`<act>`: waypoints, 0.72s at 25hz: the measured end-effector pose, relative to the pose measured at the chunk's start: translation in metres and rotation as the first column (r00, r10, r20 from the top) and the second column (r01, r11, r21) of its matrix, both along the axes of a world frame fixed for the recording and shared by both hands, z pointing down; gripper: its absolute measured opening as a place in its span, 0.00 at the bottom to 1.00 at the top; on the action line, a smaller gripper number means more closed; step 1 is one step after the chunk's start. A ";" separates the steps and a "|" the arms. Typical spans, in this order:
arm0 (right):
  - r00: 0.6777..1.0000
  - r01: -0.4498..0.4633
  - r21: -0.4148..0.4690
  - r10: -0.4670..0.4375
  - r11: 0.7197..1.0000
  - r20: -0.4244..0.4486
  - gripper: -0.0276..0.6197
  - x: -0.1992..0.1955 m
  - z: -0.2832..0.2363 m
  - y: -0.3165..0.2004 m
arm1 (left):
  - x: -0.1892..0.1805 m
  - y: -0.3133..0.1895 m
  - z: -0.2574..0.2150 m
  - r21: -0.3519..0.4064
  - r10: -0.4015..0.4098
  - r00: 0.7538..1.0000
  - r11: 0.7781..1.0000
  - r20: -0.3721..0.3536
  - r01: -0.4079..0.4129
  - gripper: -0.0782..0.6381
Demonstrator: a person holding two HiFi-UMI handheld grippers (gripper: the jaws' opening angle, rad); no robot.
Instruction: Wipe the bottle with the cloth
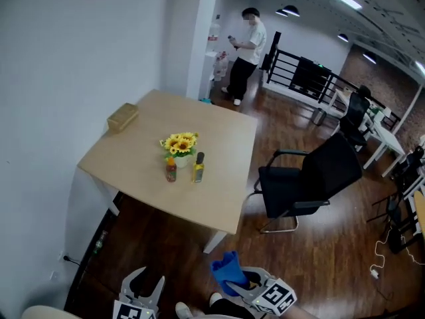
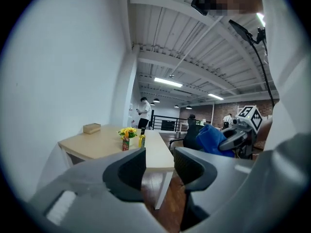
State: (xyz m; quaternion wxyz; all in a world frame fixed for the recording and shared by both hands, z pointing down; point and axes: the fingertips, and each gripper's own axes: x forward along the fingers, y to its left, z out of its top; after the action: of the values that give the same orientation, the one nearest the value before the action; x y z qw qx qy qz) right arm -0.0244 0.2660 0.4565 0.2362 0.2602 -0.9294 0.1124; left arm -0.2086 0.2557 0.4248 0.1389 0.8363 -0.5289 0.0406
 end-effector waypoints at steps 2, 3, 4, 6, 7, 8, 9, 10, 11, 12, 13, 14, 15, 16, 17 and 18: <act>1.000 -0.023 0.015 0.023 1.000 0.014 0.27 0.006 -0.004 0.007 | 0.014 0.013 -0.003 0.007 0.019 1.000 1.000 0.012 -0.019 0.37; 0.999 -0.031 0.028 0.031 0.999 0.020 0.27 0.009 -0.006 0.010 | 0.022 0.019 -0.005 0.010 0.028 0.999 1.000 0.019 -0.028 0.37; 0.999 -0.037 0.041 0.036 0.998 0.027 0.27 0.013 -0.007 0.014 | 0.030 0.026 -0.007 0.012 0.037 0.999 0.999 0.027 -0.038 0.37; 0.998 -0.045 0.068 0.043 0.997 0.040 0.27 0.020 -0.011 0.022 | 0.045 0.039 -0.010 0.018 0.055 0.998 0.998 0.040 -0.056 0.37; 0.998 -0.051 0.078 0.048 0.996 0.047 0.27 0.025 -0.016 0.029 | 0.052 0.046 -0.012 0.021 0.064 0.997 0.998 0.046 -0.065 0.37; 0.997 -0.059 0.084 0.054 0.995 0.057 0.27 0.033 -0.022 0.037 | 0.059 0.052 -0.014 0.023 0.073 0.996 0.997 0.051 -0.074 0.37; 0.996 -0.068 0.085 0.062 0.994 0.068 0.27 0.042 -0.026 0.046 | 0.066 0.059 -0.015 0.026 0.081 0.995 0.996 0.057 -0.083 0.37; 0.995 -0.075 0.085 0.068 0.994 0.077 0.27 0.052 -0.030 0.057 | 0.073 0.066 -0.017 0.029 0.090 0.994 0.995 0.061 -0.091 0.37; 0.994 -0.082 0.086 0.074 0.993 0.086 0.27 0.063 -0.033 0.067 | 0.081 0.073 -0.019 0.033 0.098 0.993 0.994 0.066 -0.100 0.37; 0.992 -0.090 0.089 0.081 0.992 0.096 0.27 0.074 -0.035 0.078 | 0.088 0.080 -0.021 0.036 0.106 0.992 0.993 0.070 -0.108 0.37; 0.990 -0.099 0.092 0.089 0.991 0.108 0.27 0.084 -0.036 0.088 | 0.095 0.088 -0.023 0.040 0.113 0.991 0.992 0.074 -0.116 0.37; 0.988 -0.109 0.093 0.097 0.990 0.121 0.27 0.094 -0.036 0.098 | 0.102 0.095 -0.026 0.044 0.121 0.990 0.991 0.078 -0.124 0.37; 0.986 -0.115 0.092 0.103 0.989 0.129 0.27 0.102 -0.035 0.108 | 0.109 0.102 -0.028 0.048 0.128 0.988 0.990 0.083 -0.132 0.37; 0.986 -0.116 0.089 0.103 0.989 0.132 0.27 0.109 -0.033 0.118 | 0.116 0.109 -0.030 0.052 0.136 0.987 0.989 0.087 -0.141 0.37; 0.986 -0.110 0.086 0.098 0.990 0.135 0.27 0.115 -0.030 0.129 | 0.123 0.116 -0.032 0.057 0.143 0.985 0.987 0.091 -0.149 0.37; 0.986 -0.100 0.087 0.088 0.991 0.141 0.27 0.121 -0.027 0.140 | 0.130 0.123 -0.034 0.062 0.152 0.984 0.986 0.096 -0.158 0.37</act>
State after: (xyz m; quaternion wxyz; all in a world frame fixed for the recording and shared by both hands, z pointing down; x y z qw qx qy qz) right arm 0.0963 0.4056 0.4295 0.1538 0.3063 -0.9344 0.0972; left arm -0.0790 0.3788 0.3904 0.0820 0.8764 -0.4691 0.0712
